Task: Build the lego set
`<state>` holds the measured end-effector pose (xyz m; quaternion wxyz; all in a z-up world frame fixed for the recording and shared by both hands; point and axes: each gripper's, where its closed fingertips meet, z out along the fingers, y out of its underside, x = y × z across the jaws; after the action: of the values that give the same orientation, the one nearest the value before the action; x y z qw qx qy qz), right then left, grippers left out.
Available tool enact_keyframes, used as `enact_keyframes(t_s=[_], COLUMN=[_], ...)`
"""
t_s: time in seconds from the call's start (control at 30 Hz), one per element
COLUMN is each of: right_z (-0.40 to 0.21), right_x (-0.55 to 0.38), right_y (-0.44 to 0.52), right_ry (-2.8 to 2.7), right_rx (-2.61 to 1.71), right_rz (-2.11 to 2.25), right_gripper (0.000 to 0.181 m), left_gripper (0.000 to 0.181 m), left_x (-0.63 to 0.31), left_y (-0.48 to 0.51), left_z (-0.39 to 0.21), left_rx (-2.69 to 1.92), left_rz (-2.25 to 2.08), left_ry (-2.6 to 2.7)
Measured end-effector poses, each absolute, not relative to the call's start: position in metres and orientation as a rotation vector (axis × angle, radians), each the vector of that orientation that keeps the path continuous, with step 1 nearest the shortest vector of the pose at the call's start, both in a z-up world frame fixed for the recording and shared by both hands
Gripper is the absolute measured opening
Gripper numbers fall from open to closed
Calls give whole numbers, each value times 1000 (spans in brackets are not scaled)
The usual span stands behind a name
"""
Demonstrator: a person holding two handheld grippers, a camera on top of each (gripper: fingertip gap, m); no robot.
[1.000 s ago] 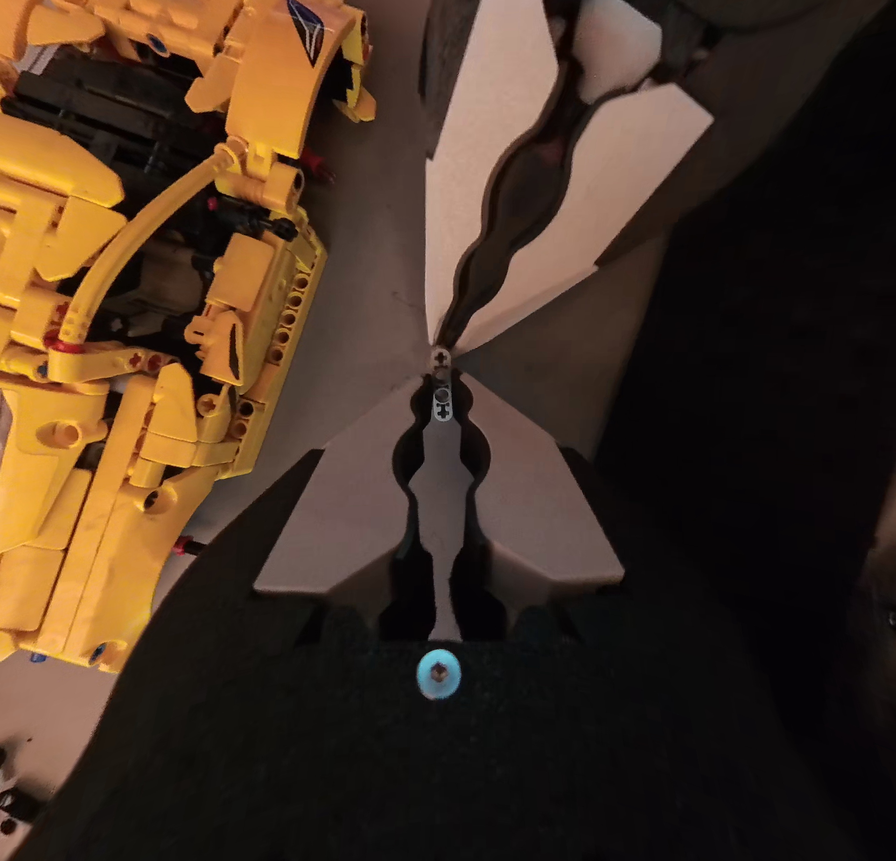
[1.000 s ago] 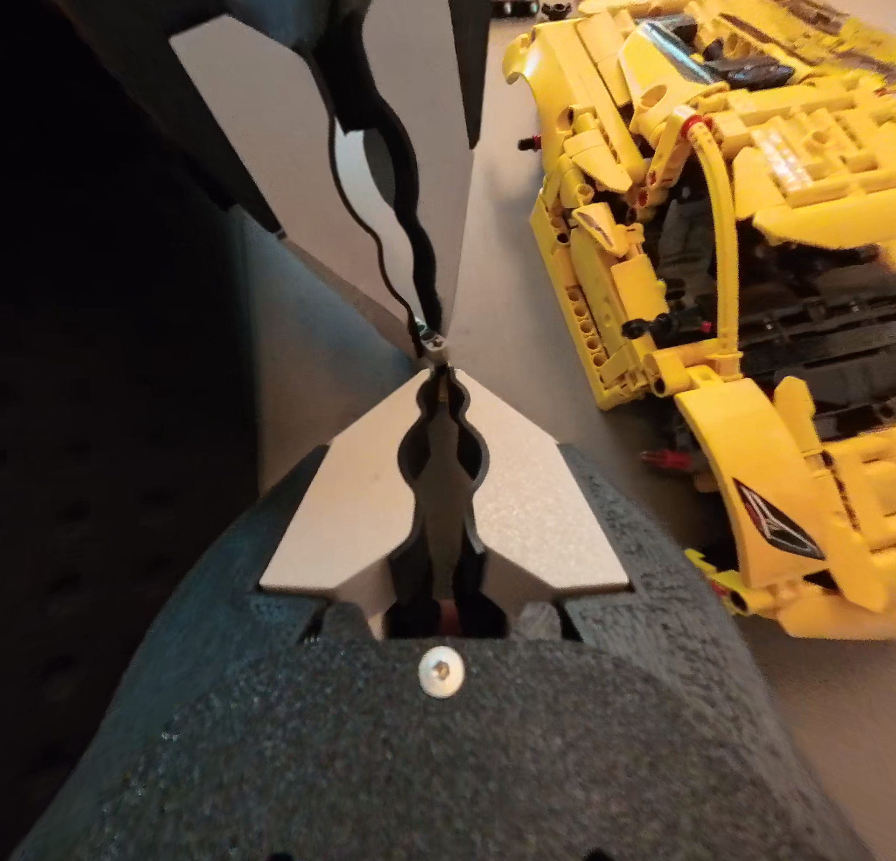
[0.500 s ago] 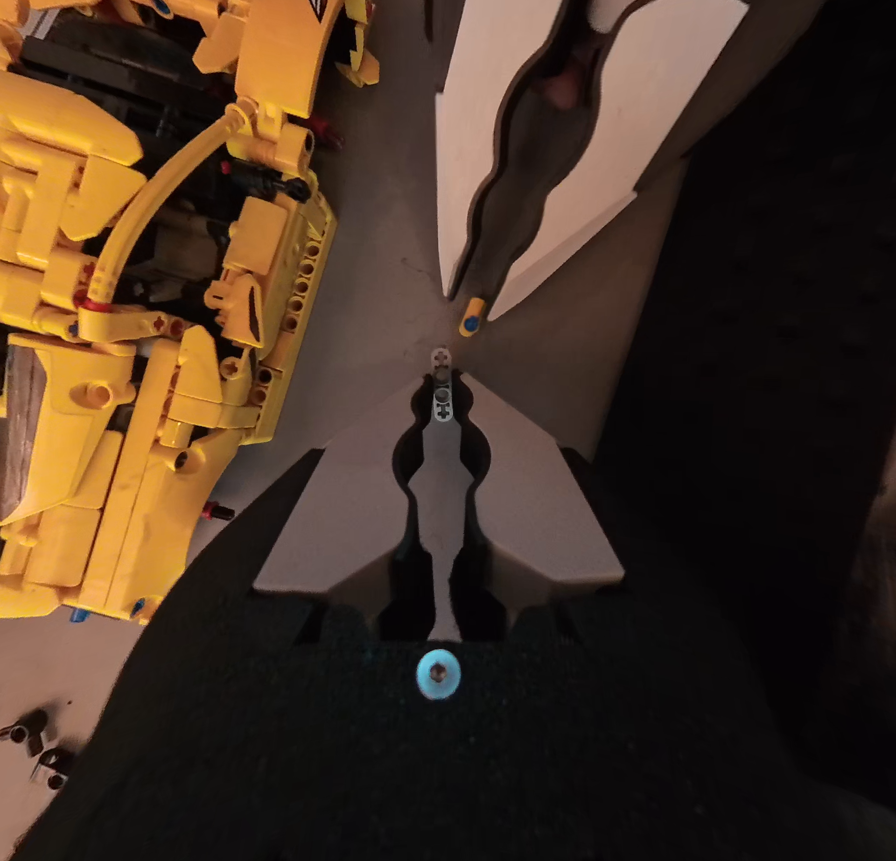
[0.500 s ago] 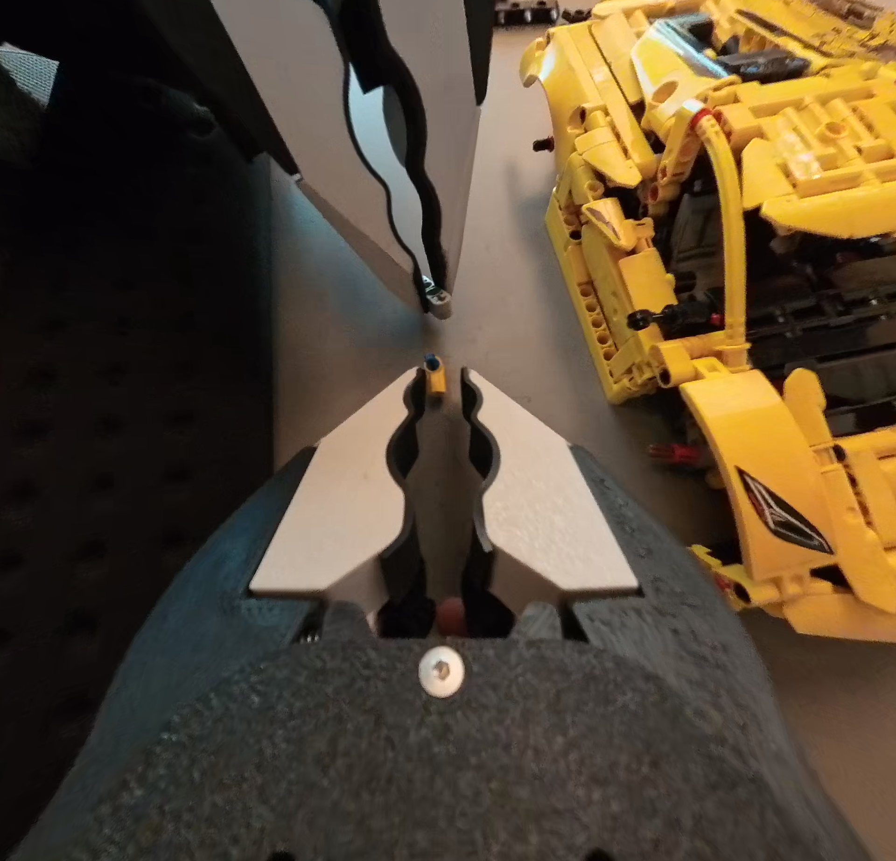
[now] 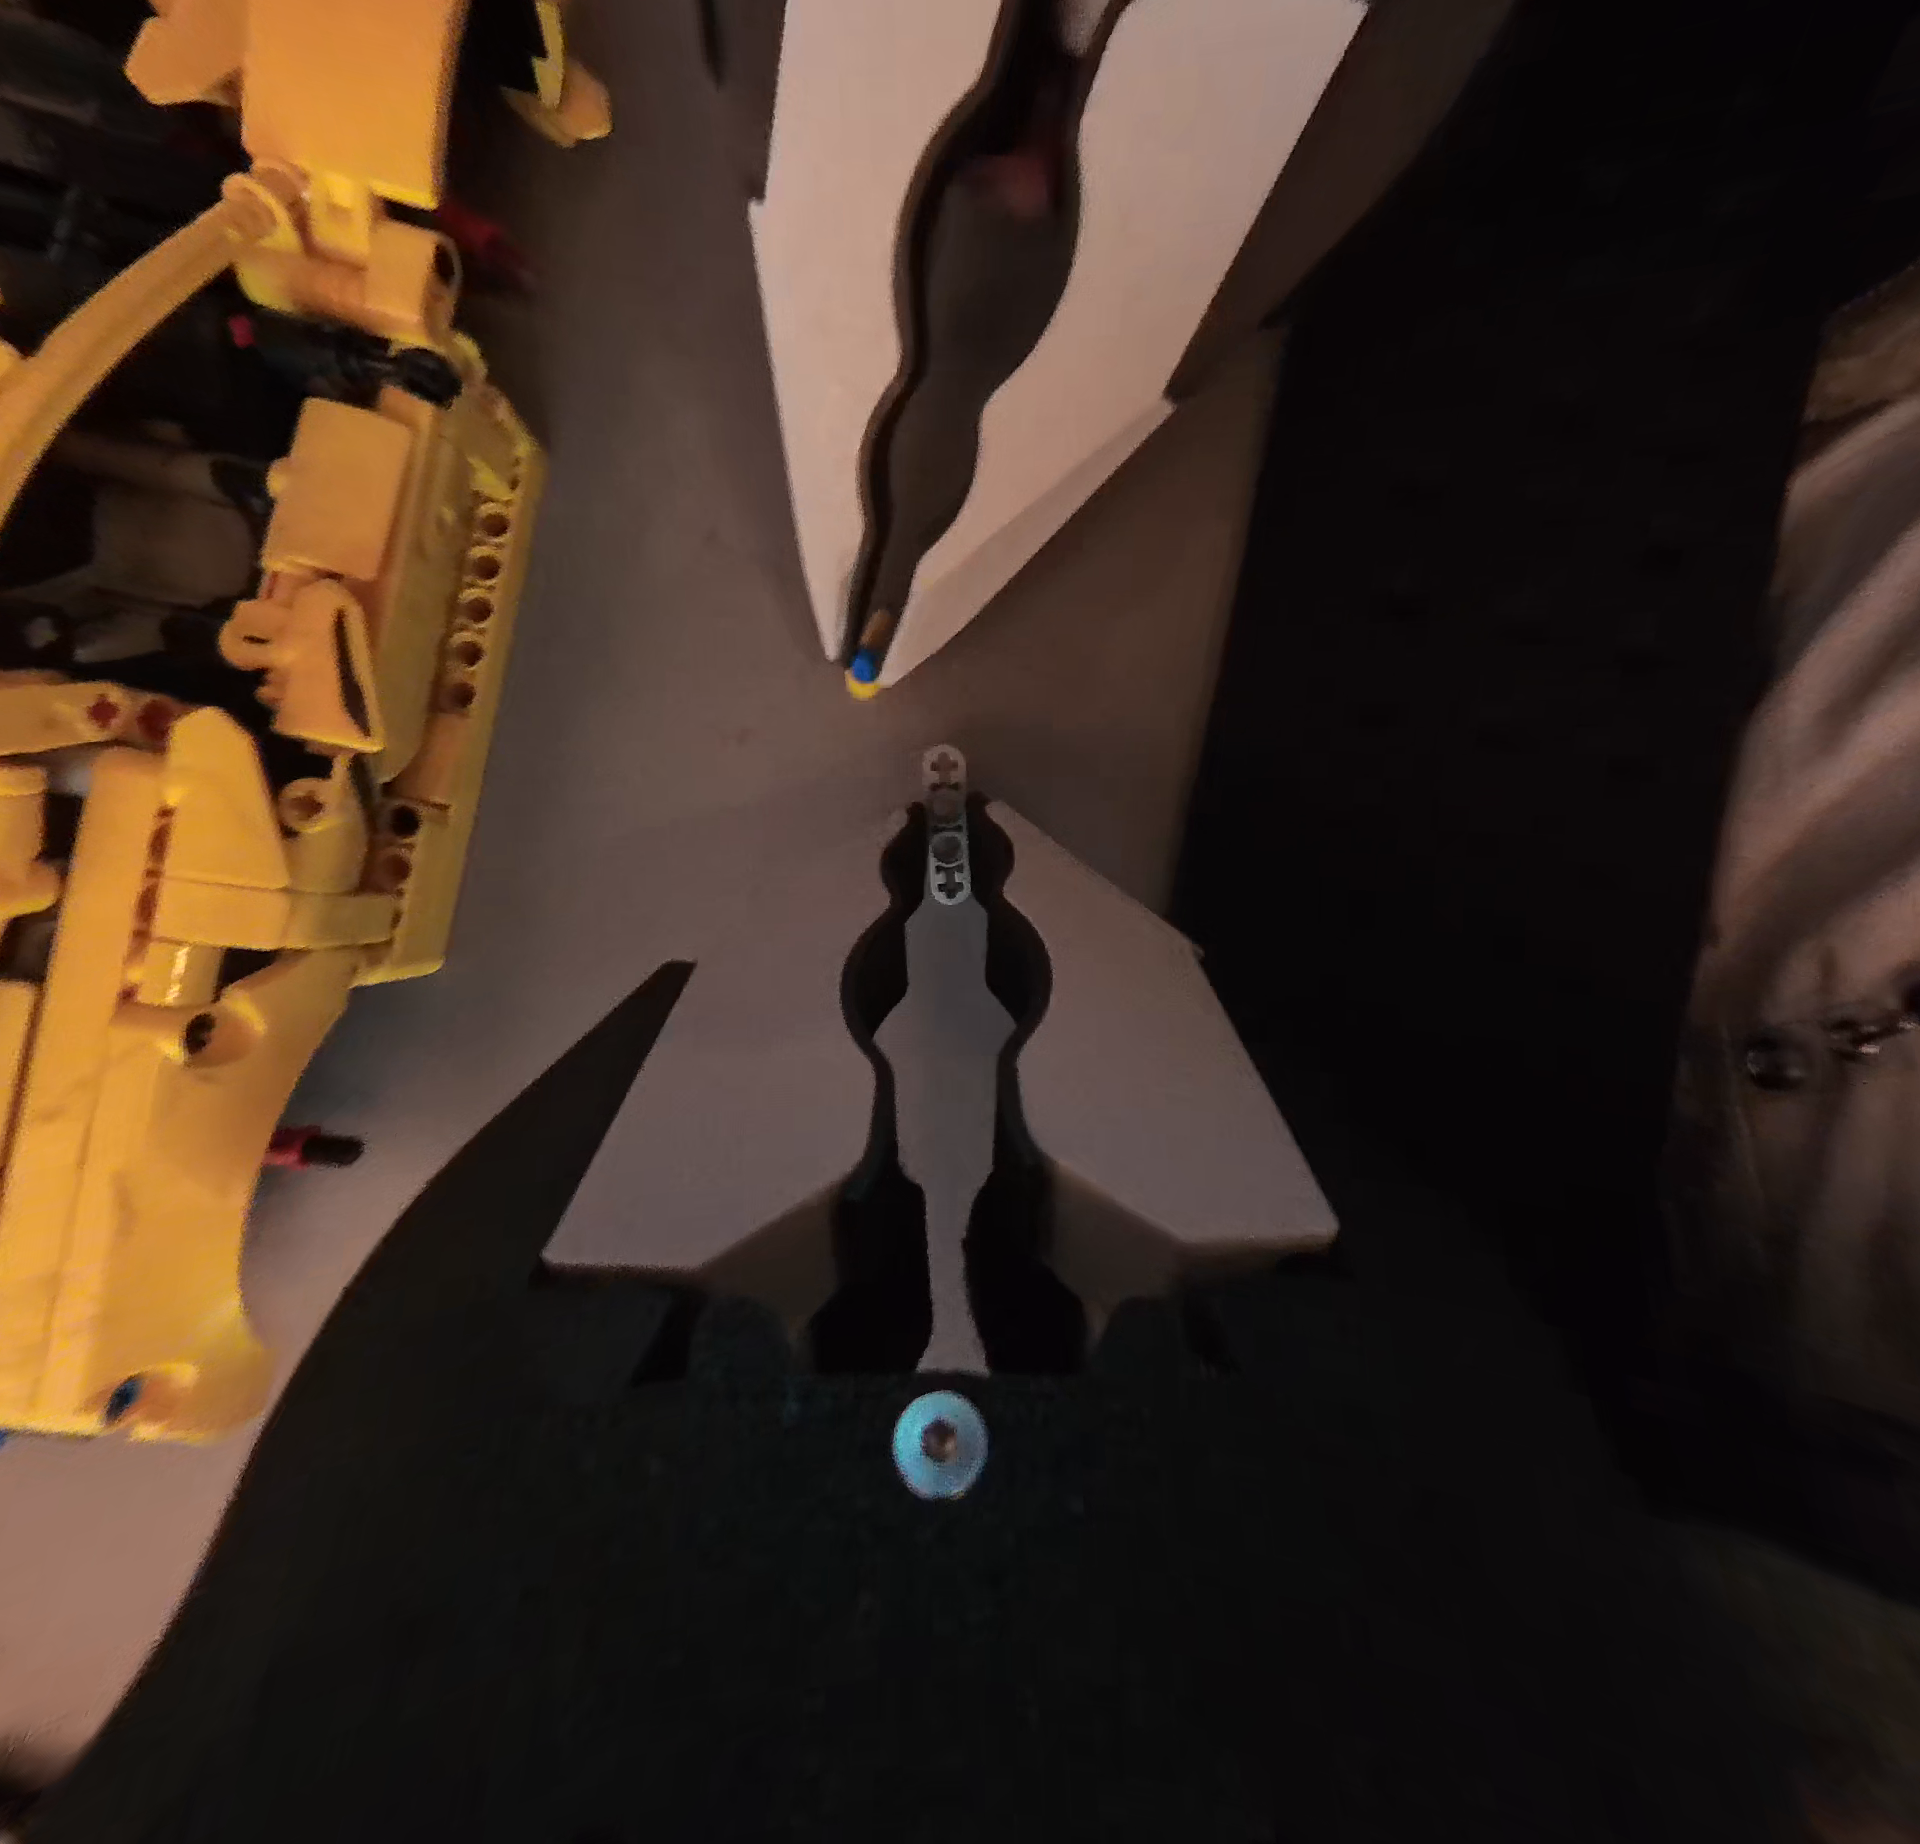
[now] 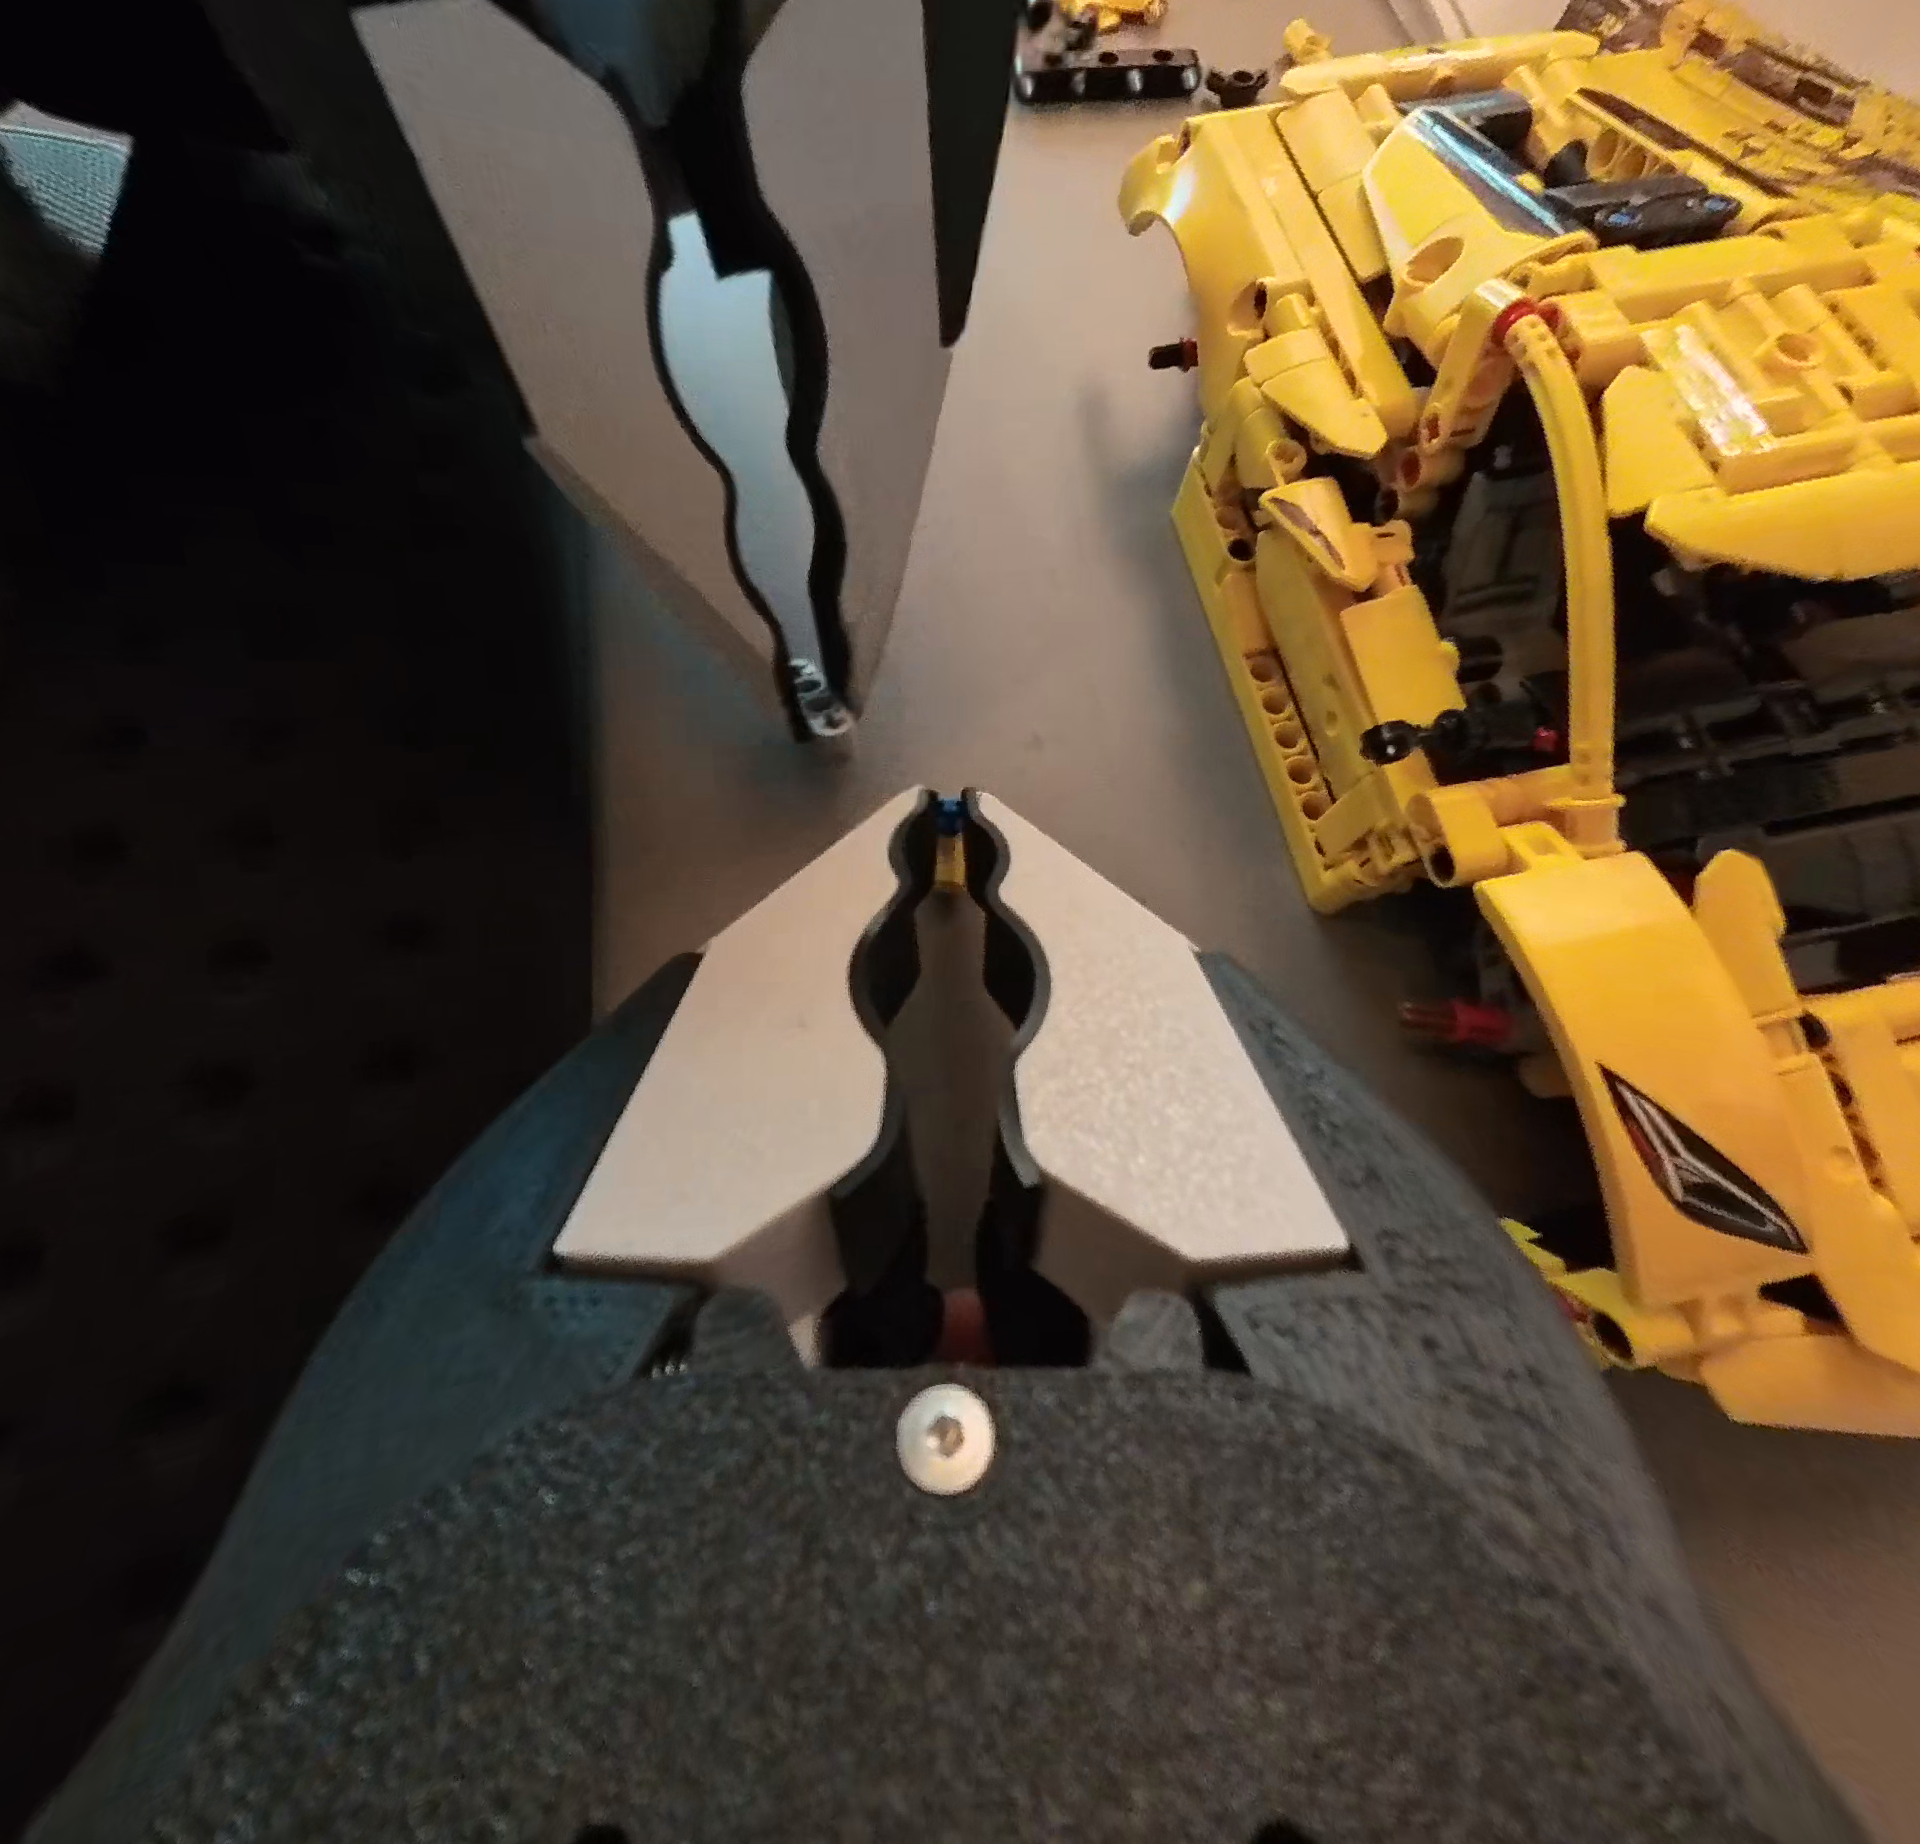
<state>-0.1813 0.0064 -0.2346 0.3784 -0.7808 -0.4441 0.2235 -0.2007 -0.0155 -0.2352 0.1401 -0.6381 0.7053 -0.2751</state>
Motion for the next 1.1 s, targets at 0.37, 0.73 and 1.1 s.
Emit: enact_keyframes(t_s=[0.37,0.73,1.1], right_z=[-155,-127,-125], right_x=[-172,-178,-184], right_y=[21,19,17], right_ry=[-453,-363,-394], right_rx=[-1804,-1639,-1624], right_rz=[1345,1538,1528], right_gripper=[2,2,2], left_gripper=[28,10,7], left_x=[-174,-169,-177], left_y=[-1,4,9], left_z=[-199,-136,-125], left_rx=[-1815,-1652,-1612], left_rz=[-1131,-1762,-2006], left_ry=[1650,1111,954])
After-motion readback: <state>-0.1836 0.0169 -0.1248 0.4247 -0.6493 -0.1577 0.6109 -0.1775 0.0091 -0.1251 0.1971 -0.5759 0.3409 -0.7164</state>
